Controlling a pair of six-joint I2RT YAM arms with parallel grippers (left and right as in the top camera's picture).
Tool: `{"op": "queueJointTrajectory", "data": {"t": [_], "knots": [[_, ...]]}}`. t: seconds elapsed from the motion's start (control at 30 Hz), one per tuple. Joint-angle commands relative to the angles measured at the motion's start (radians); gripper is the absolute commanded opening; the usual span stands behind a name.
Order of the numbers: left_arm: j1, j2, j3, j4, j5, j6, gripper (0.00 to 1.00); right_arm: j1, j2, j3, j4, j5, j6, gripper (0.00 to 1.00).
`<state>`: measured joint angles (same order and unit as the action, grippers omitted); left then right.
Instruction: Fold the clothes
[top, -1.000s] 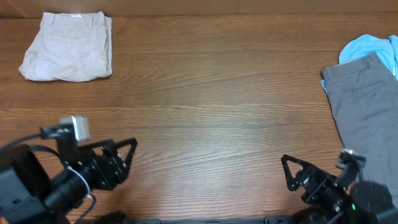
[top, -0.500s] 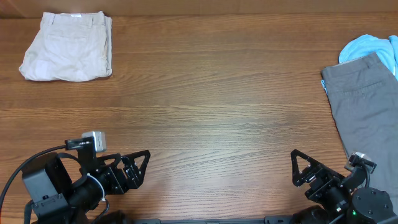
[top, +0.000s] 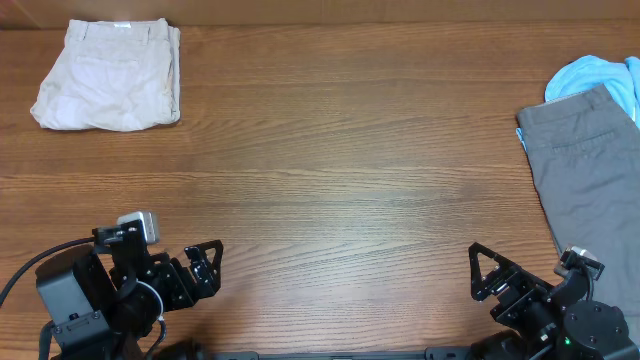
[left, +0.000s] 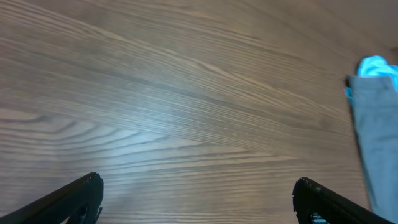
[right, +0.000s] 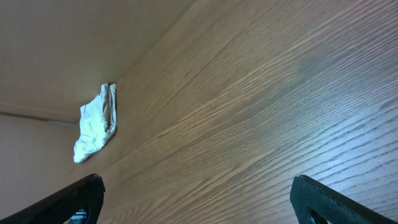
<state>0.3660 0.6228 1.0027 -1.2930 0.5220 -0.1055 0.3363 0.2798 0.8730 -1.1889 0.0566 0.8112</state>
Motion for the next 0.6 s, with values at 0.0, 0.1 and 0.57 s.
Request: {"op": "queueJointTrajectory", "data": {"t": [0.0,0.1,0.57], "knots": [[-0.006,-0.002,-0.008,0.003,-0.090,-0.010,1.00,0.005,-0.002,-0.003,0.004,0.013,0.001,1.00],[-0.006,-0.002,-0.008,0.004,-0.097,-0.010,1.00,0.005,-0.002,-0.003,0.004,0.013,0.001,1.00],[-0.006,-0.002,-0.008,0.004,-0.097,-0.010,1.00,-0.140,-0.071,-0.034,-0.061,0.040,0.000,1.00]]}}
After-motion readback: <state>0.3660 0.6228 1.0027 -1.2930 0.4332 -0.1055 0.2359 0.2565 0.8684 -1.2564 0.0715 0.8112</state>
